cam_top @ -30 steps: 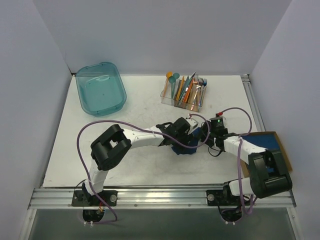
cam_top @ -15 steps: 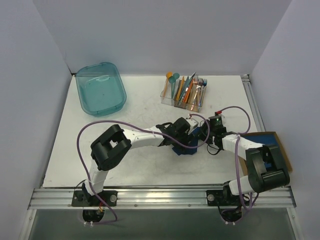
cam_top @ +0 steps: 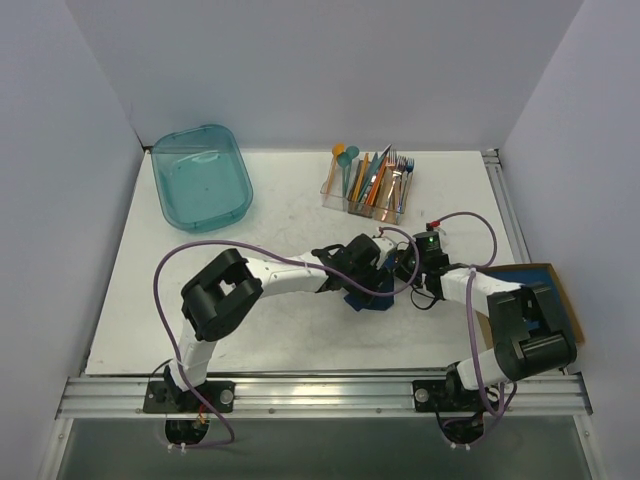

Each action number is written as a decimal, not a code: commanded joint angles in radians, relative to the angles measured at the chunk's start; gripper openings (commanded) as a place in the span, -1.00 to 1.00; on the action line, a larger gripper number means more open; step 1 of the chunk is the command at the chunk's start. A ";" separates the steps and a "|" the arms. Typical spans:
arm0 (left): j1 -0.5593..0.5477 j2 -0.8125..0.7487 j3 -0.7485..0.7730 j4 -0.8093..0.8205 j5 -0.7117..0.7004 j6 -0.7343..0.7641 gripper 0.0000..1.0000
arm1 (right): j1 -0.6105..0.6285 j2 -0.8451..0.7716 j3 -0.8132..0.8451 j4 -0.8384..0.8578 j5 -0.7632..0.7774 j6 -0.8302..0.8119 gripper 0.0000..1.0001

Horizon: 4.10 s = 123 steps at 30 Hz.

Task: Place the utensils on the paper napkin and roll it up

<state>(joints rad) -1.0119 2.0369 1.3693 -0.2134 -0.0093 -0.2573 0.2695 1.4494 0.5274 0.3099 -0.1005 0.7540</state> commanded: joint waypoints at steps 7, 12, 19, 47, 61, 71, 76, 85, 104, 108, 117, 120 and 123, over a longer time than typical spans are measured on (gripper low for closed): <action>0.012 -0.003 -0.070 -0.027 0.078 -0.057 0.47 | 0.011 0.032 -0.012 0.023 -0.013 -0.027 -1.00; 0.048 -0.081 -0.099 -0.026 0.077 -0.062 0.62 | 0.011 0.022 -0.020 0.067 -0.018 -0.051 -1.00; 0.119 -0.239 -0.196 -0.011 0.020 -0.095 0.89 | 0.013 -0.010 -0.027 0.121 -0.036 -0.090 -1.00; 0.351 -0.554 -0.519 0.497 0.380 -0.071 0.88 | 0.140 -0.204 -0.124 0.373 -0.106 -0.235 -1.00; 0.352 -0.343 -0.486 0.738 0.615 -0.031 0.87 | 0.154 -0.267 -0.152 0.477 -0.252 -0.217 -1.00; 0.363 -0.284 -0.444 0.821 0.699 -0.057 0.87 | 0.155 -0.265 -0.164 0.560 -0.352 -0.190 -1.00; 0.365 -0.218 -0.417 0.876 0.764 -0.074 0.88 | 0.154 -0.264 -0.168 0.598 -0.383 -0.173 -1.00; 0.363 -0.188 -0.463 1.025 0.856 -0.167 1.00 | 0.152 -0.264 -0.165 0.640 -0.413 -0.156 -1.00; 0.363 -0.170 -0.484 1.102 0.893 -0.250 0.26 | 0.140 -0.245 -0.152 0.638 -0.403 -0.151 -1.00; 0.363 -0.159 -0.478 1.100 0.904 -0.257 0.21 | 0.139 -0.245 -0.150 0.640 -0.406 -0.147 -1.00; 0.365 -0.130 -0.434 1.083 0.927 -0.263 -0.49 | 0.142 -0.259 -0.152 0.633 -0.409 -0.143 -1.00; 0.363 -0.119 -0.418 1.066 0.931 -0.264 -0.82 | 0.143 -0.267 -0.153 0.629 -0.407 -0.143 -1.00; 0.368 -0.113 -0.409 1.060 0.931 -0.275 -0.95 | 0.140 -0.276 -0.150 0.608 -0.398 -0.145 -1.00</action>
<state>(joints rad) -0.6411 1.9141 0.9134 0.8169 0.8707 -0.5247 0.4118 1.2083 0.3531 0.8700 -0.4961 0.6048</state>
